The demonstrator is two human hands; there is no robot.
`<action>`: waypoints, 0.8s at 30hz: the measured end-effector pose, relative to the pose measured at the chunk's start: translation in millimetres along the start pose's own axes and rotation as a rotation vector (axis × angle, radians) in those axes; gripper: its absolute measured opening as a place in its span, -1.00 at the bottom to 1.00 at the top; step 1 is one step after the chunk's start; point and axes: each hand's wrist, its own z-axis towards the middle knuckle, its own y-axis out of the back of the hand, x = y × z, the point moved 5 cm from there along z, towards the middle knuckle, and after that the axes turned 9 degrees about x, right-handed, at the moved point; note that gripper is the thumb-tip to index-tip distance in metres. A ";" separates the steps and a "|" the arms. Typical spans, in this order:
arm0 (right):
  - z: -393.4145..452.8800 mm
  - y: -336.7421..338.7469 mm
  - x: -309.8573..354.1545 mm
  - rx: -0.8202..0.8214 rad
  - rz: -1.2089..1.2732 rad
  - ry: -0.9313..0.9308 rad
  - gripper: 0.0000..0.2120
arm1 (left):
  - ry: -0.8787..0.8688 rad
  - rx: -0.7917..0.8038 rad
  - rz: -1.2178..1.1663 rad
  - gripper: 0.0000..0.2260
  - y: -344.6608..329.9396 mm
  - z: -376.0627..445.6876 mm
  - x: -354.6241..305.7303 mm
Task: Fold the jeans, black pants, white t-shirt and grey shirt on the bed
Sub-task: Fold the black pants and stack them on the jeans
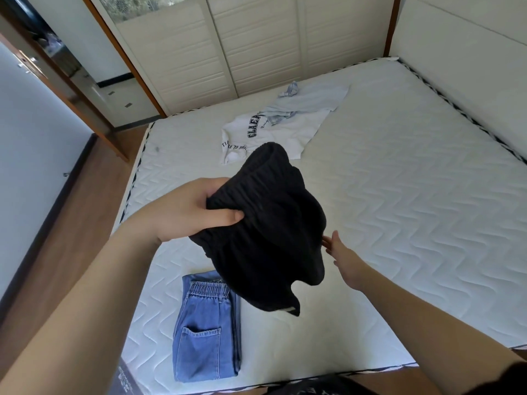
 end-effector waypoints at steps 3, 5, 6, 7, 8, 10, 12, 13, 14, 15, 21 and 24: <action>-0.2 11.2 9.8 -0.069 0.095 0.047 -0.18 | -0.014 0.013 0.005 -0.70 11.9 -5.0 -8.3; -3.7 22.9 17.1 -0.117 0.140 0.072 -0.13 | -0.020 0.001 0.012 -0.68 20.0 -8.0 -10.3; -5.0 25.9 19.4 -0.115 0.128 0.076 -0.14 | -0.019 -0.015 0.017 -0.68 24.3 -9.6 -9.6; -5.9 27.4 20.1 -0.111 0.098 0.068 -0.15 | -0.018 -0.035 0.020 -0.69 28.3 -10.8 -8.2; -6.8 27.8 19.3 -0.113 0.065 0.053 -0.16 | -0.019 -0.057 0.022 -0.70 32.1 -11.8 -6.6; -9.8 26.0 16.4 -0.124 0.032 0.032 -0.20 | -0.017 -0.098 0.022 -0.72 38.2 -12.5 -2.7; -12.6 21.6 11.6 -0.113 0.018 0.018 -0.22 | -0.009 -0.127 0.010 -0.74 40.8 -11.3 1.0; -12.8 19.2 9.3 -0.099 0.010 0.015 -0.24 | -0.003 -0.142 -0.001 -0.73 42.1 -10.1 3.7; -13.8 16.3 8.4 -0.076 0.023 0.025 -0.26 | 0.006 -0.155 -0.013 -0.73 43.0 -9.3 6.4; -14.7 12.4 8.6 -0.027 0.059 0.045 -0.29 | 0.015 -0.164 -0.024 -0.72 43.4 -8.8 9.6; -16.5 16.5 10.1 0.173 0.291 0.094 -0.51 | 0.051 -0.180 -0.126 -0.64 47.0 -13.6 37.3; -21.7 34.4 15.8 0.056 0.273 0.147 -0.64 | 0.111 -0.218 -0.223 -0.53 50.8 -15.2 65.1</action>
